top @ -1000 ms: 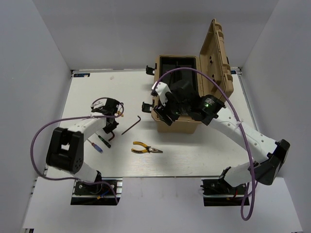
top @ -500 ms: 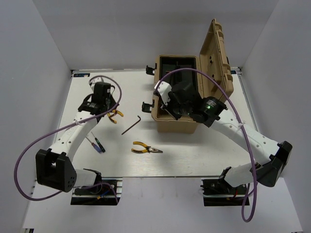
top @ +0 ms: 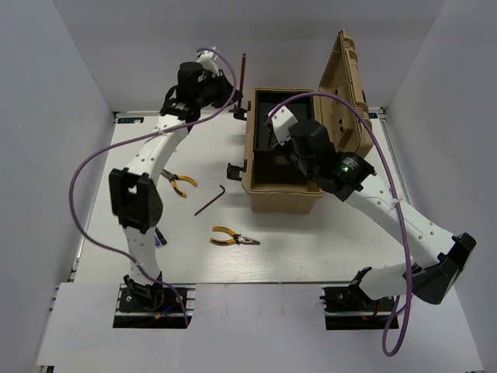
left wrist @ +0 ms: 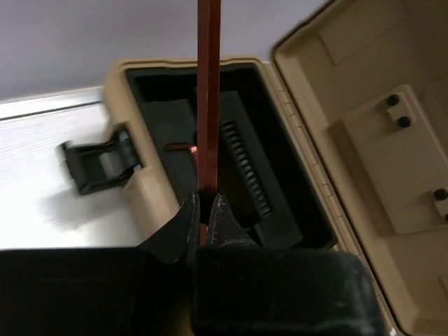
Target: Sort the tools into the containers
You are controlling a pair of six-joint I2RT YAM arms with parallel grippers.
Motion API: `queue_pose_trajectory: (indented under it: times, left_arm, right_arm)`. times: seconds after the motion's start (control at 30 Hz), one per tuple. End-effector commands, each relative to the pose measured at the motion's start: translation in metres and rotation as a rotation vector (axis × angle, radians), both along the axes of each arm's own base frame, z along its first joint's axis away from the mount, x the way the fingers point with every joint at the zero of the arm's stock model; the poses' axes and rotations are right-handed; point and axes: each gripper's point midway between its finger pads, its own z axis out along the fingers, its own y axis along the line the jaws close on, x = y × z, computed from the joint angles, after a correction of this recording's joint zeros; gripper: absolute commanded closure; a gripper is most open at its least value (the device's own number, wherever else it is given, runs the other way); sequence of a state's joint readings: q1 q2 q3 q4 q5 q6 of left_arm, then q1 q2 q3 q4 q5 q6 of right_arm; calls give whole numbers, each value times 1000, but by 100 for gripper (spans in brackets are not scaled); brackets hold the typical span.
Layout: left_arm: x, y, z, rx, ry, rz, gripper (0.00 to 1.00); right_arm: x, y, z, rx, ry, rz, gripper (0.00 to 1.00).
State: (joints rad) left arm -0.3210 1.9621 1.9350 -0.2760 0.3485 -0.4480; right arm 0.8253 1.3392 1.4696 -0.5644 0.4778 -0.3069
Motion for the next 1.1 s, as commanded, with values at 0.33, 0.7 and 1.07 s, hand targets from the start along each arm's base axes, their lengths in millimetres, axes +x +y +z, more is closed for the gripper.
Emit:
queue_pose_trajectory:
  times: [0.33, 0.7, 1.07]
  left_arm:
    - [6, -98, 11, -170, -52, -253, 100]
    - [-1, -106, -12, -194, 67, -154, 100]
    - [1, -93, -58, -98, 221, -31, 96]
  right_arm:
    - [9, -8, 5, 67, -9, -35, 100]
    - [10, -12, 5, 92, 11, -44, 100]
    - [9, -18, 3, 110, 23, -40, 95]
